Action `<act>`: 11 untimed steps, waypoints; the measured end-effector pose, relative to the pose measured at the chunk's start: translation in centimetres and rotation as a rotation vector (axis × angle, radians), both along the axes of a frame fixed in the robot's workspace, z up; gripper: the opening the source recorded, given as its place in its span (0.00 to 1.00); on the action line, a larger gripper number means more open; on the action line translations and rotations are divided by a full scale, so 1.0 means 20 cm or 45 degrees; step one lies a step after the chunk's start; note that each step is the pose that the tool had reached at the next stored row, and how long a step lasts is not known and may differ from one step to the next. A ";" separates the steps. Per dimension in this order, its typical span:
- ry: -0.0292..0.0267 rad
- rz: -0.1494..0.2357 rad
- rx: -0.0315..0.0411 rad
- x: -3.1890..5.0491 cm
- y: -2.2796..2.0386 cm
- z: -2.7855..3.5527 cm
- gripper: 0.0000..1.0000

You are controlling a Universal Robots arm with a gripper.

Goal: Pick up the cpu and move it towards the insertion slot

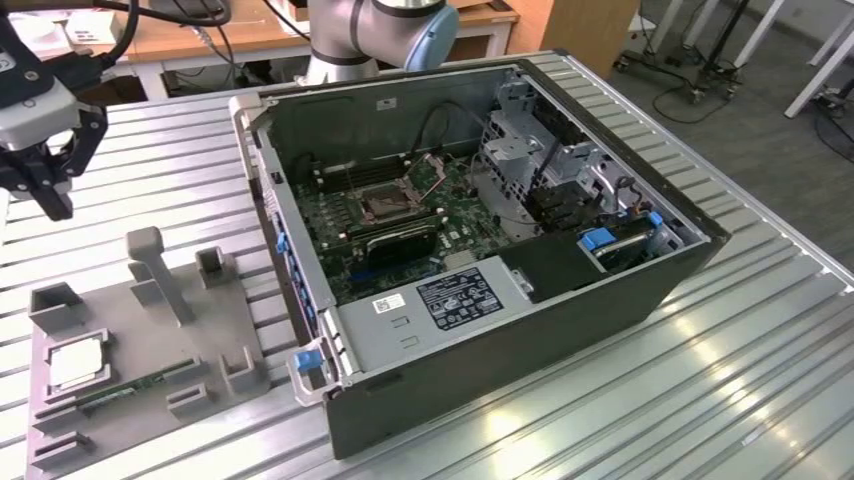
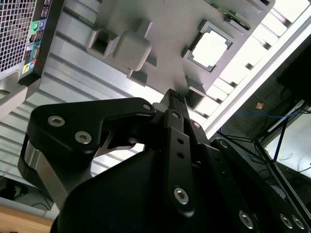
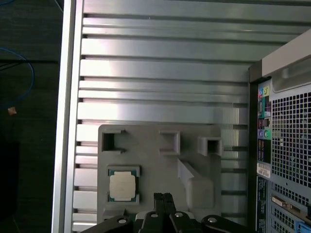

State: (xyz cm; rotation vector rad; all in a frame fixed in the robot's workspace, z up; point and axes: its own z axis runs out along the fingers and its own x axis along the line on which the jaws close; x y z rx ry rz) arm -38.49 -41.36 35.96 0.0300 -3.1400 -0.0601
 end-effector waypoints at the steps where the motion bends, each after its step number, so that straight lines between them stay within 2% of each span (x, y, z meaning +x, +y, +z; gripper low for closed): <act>1: 0.0000 0.000 -0.0001 0.000 -0.003 0.000 0.11; 4: 0.0001 0.000 -0.0001 -0.001 -0.014 0.000 0.11; 11: -0.0001 0.000 0.0001 -0.001 -0.019 -0.001 0.11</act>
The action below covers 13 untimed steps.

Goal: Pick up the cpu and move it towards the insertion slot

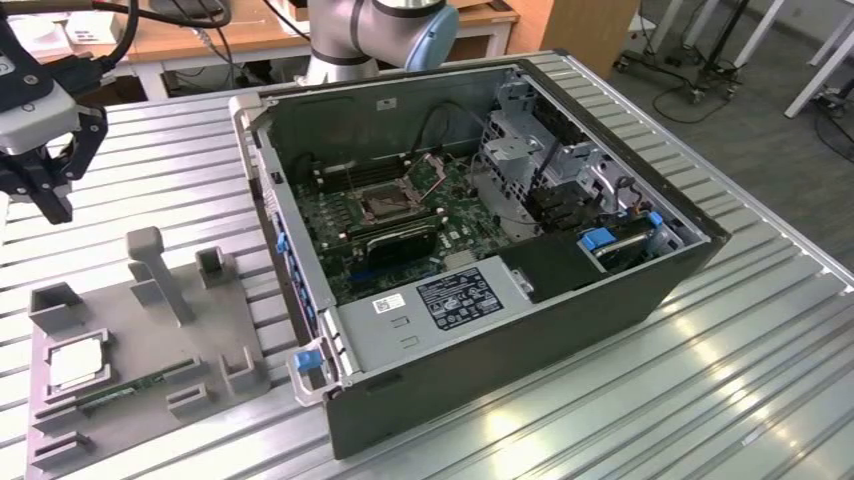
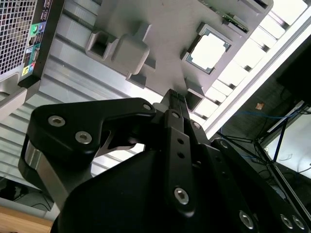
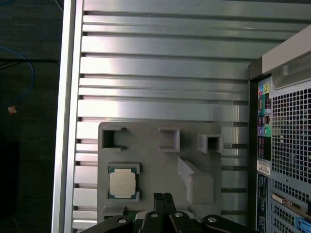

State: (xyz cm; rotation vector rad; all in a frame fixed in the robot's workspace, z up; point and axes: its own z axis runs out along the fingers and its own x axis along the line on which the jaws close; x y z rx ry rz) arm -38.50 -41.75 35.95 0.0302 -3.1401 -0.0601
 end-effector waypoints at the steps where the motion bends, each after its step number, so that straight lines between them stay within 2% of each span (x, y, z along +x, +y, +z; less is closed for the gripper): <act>1: 0.0001 0.000 -0.0001 0.000 -0.003 0.000 0.11; 13: 0.0001 0.000 -0.0014 0.000 -0.050 0.000 0.11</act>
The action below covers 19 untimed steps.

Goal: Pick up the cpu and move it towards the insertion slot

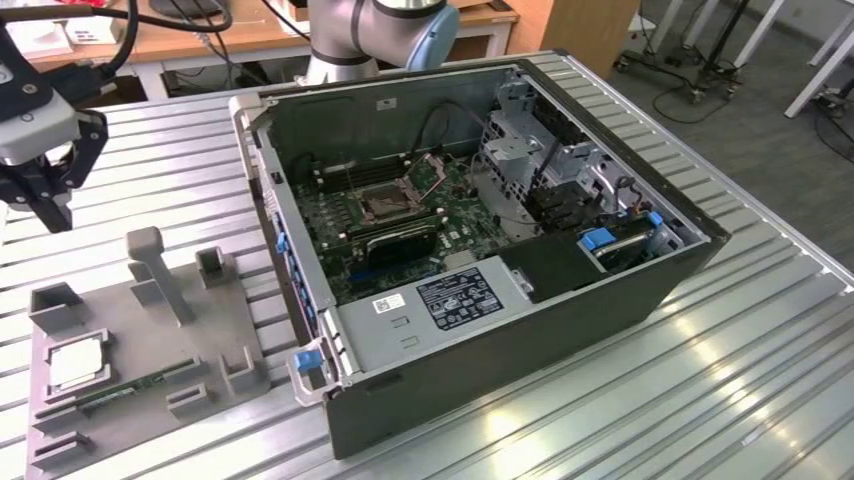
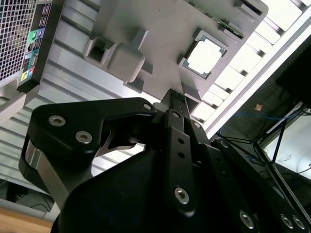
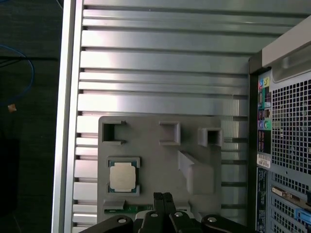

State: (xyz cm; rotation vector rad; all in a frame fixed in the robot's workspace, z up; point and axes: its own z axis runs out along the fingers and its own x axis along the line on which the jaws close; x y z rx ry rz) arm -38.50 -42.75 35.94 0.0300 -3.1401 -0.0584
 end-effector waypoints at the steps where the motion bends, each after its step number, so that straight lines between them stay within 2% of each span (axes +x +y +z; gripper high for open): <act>1: 0.0000 0.000 -0.0002 0.000 -0.003 0.000 0.11; 11: -0.0002 0.000 -0.0006 -0.001 -0.009 -0.003 0.11; 19: 0.0000 0.000 -0.0007 -0.022 -0.009 -0.012 0.11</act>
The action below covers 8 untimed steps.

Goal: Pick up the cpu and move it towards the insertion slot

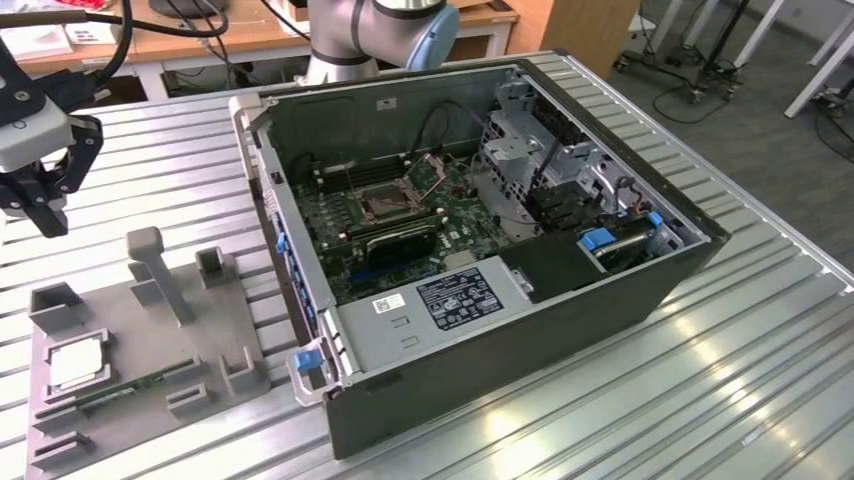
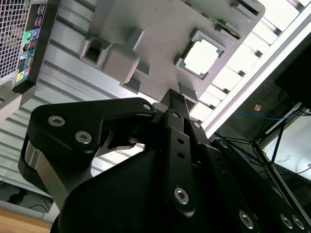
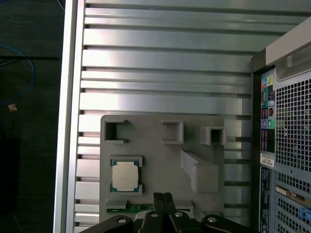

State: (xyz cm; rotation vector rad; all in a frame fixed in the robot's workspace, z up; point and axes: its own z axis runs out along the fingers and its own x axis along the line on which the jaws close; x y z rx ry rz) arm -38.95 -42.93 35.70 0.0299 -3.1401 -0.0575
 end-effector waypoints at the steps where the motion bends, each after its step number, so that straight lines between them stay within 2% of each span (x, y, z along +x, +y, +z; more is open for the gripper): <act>1: 0.0000 0.000 0.0000 -0.002 0.000 -0.001 0.11; 8: -0.0001 0.000 0.0001 -0.008 0.000 -0.003 0.11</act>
